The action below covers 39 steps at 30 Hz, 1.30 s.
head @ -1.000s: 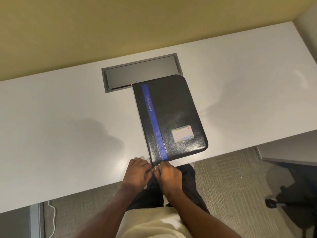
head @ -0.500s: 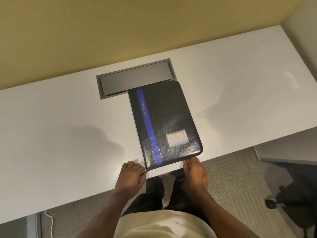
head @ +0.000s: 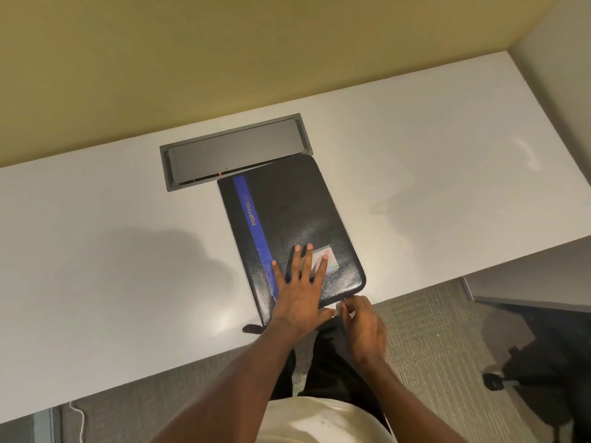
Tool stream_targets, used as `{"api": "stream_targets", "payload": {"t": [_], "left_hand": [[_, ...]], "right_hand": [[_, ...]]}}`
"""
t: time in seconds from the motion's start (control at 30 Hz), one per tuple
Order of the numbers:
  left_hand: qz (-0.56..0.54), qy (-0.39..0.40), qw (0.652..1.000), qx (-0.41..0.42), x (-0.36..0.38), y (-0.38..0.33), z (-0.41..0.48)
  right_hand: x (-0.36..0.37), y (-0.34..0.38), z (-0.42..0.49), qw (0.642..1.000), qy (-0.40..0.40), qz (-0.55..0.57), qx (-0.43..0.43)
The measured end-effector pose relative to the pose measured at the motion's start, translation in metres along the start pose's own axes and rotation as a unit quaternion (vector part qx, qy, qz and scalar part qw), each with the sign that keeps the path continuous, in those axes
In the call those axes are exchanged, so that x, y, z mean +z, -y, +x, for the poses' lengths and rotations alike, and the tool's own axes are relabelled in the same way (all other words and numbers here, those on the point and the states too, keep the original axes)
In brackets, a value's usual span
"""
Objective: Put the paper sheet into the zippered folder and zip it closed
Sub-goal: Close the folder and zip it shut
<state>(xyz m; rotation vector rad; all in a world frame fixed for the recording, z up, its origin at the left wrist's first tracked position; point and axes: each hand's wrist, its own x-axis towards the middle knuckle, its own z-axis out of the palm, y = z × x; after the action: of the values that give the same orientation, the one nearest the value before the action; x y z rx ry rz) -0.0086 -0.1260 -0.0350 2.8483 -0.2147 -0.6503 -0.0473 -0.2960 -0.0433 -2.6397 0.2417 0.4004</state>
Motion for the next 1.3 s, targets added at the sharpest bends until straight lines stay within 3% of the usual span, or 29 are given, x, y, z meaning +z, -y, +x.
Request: {"api": "stream_targets", "payload": {"t": [0.27, 0.4, 0.5, 0.67, 0.93, 1.2, 1.3], "left_hand": [[0.012, 0.052, 0.998, -0.017, 0.005, -0.003, 0.02], [0.02, 0.063, 0.998, -0.013, 0.008, 0.003, 0.019], [0.019, 0.071, 0.997, -0.011, 0.008, 0.003, 0.02], [0.003, 0.069, 0.998, -0.014, 0.008, 0.001, 0.018], [0.013, 0.058, 0.998, -0.01, 0.008, -0.001, 0.016], [0.03, 0.058, 0.998, -0.007, 0.006, 0.001, 0.012], [0.005, 0.017, 1.0, -0.01, 0.0, 0.0, 0.011]], "right_hand": [[-0.008, 0.001, 0.005, 0.999, 0.012, 0.03, 0.014], [-0.018, -0.016, 0.016, 0.996, -0.036, 0.068, 0.049], [-0.031, -0.024, 0.035, 0.997, -0.051, 0.049, 0.017], [-0.047, -0.022, 0.085, 0.999, -0.008, -0.017, -0.03], [-0.053, 0.018, 0.157, 0.991, 0.016, -0.012, -0.129], [-0.049, 0.06, 0.214, 0.99, 0.037, 0.004, -0.138], [-0.051, 0.068, 0.22, 0.99, 0.062, 0.013, -0.122]]}}
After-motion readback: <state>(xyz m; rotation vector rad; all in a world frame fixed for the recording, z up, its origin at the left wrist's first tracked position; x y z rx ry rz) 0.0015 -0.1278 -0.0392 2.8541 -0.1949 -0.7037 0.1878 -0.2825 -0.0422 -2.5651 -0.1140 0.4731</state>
